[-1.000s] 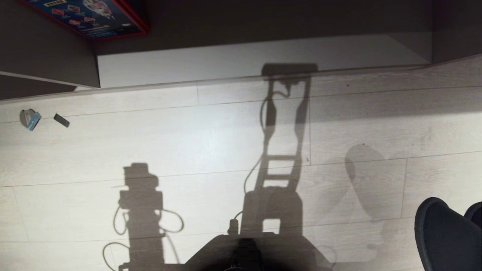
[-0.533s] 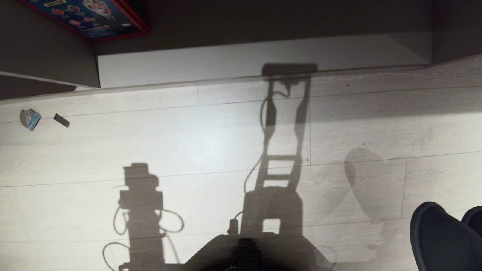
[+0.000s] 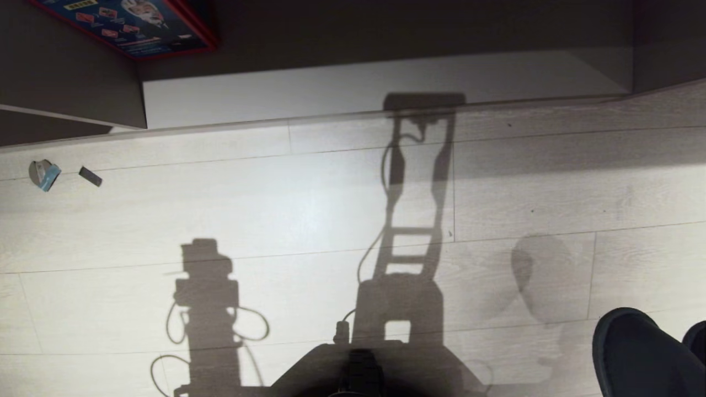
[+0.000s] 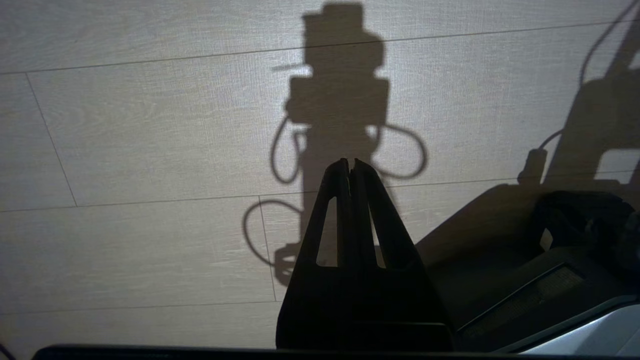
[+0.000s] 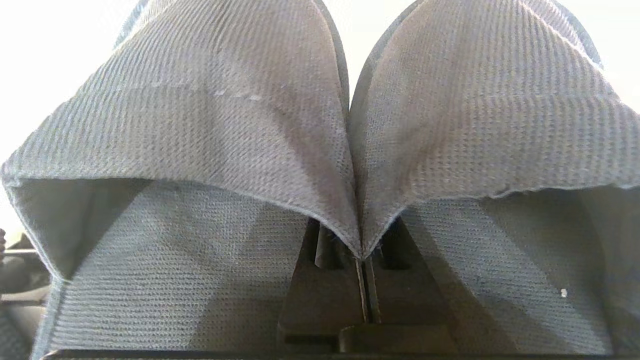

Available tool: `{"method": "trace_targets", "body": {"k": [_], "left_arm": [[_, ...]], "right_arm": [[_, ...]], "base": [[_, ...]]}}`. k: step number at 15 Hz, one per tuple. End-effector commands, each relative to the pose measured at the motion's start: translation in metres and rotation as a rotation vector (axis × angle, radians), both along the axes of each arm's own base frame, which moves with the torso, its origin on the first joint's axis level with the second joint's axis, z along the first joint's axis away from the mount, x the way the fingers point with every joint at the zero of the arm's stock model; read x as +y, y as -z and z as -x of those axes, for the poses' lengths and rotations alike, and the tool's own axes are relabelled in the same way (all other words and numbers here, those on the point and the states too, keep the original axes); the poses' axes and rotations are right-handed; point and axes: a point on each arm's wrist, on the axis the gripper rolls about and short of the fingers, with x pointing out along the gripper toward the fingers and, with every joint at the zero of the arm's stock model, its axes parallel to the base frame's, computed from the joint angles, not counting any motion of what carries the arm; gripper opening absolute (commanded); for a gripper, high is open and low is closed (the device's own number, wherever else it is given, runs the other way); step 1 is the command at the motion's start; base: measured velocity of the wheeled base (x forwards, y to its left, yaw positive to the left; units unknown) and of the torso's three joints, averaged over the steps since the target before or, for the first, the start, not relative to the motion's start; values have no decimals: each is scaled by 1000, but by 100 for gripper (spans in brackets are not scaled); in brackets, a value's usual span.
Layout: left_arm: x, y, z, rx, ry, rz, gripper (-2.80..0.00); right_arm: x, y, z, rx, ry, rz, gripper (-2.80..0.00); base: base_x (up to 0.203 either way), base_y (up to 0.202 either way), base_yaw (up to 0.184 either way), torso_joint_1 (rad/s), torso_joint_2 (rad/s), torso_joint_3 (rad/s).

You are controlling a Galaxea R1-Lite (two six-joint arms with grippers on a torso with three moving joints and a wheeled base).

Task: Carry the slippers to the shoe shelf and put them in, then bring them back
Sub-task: Place the slippers on the floor

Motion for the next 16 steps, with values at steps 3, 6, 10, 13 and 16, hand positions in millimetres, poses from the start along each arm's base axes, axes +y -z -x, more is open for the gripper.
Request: {"method": "trace_targets", "body": {"k": [3, 6, 10, 13, 16], "left_arm": [[0, 0, 0, -3, -2, 1, -280], [0, 0, 0, -3, 0, 1, -280], [0, 0, 0, -3, 0, 1, -280], [0, 0, 0, -2, 1, 1, -280], [0, 0, 0, -3, 0, 1, -280]], "right_arm": [[0, 4, 0, 32, 4, -5, -280], [0, 4, 0, 33, 4, -3, -280], [0, 4, 0, 32, 4, 0, -280], [0, 4, -1, 34, 3, 1, -280], [0, 4, -1, 35, 3, 1, -280]], "base": [[0, 0, 0, 0, 0, 0], [0, 0, 0, 0, 0, 0], [0, 0, 0, 0, 0, 0], [0, 0, 0, 2, 2, 90], [0, 0, 0, 0, 2, 193]]}}
